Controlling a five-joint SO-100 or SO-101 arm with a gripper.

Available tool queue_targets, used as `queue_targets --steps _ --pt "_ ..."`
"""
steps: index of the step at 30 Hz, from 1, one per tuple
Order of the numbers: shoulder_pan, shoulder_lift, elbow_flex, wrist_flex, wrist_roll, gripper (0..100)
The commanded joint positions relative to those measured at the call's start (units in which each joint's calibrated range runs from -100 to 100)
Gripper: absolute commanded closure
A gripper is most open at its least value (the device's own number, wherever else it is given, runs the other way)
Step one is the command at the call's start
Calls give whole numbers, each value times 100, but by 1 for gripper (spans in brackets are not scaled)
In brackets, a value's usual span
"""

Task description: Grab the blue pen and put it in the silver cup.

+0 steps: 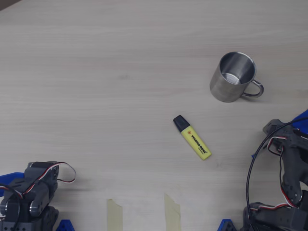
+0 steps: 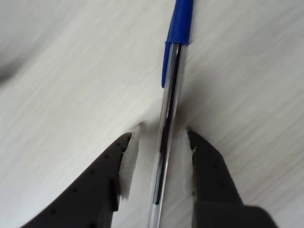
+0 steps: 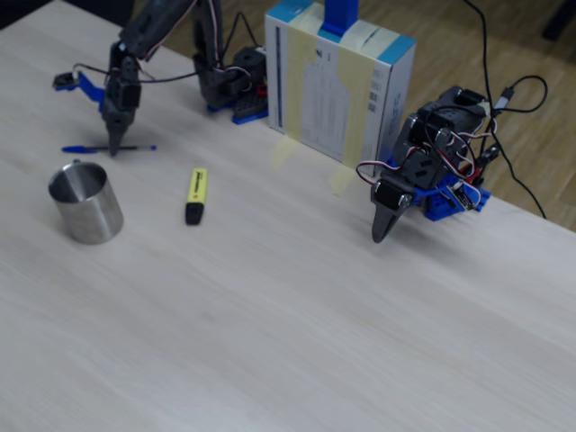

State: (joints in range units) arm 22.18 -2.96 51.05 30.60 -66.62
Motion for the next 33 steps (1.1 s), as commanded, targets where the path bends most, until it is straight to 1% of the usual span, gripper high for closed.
queue_targets --steps 1,16,17,21,33 --pt "117 26 -12 2 12 89" --pt "144 -7 114 2 -19 90" --pt "144 -7 114 2 -14 91" --pt "144 -7 114 2 7 98" --pt "117 -49 114 2 28 98"
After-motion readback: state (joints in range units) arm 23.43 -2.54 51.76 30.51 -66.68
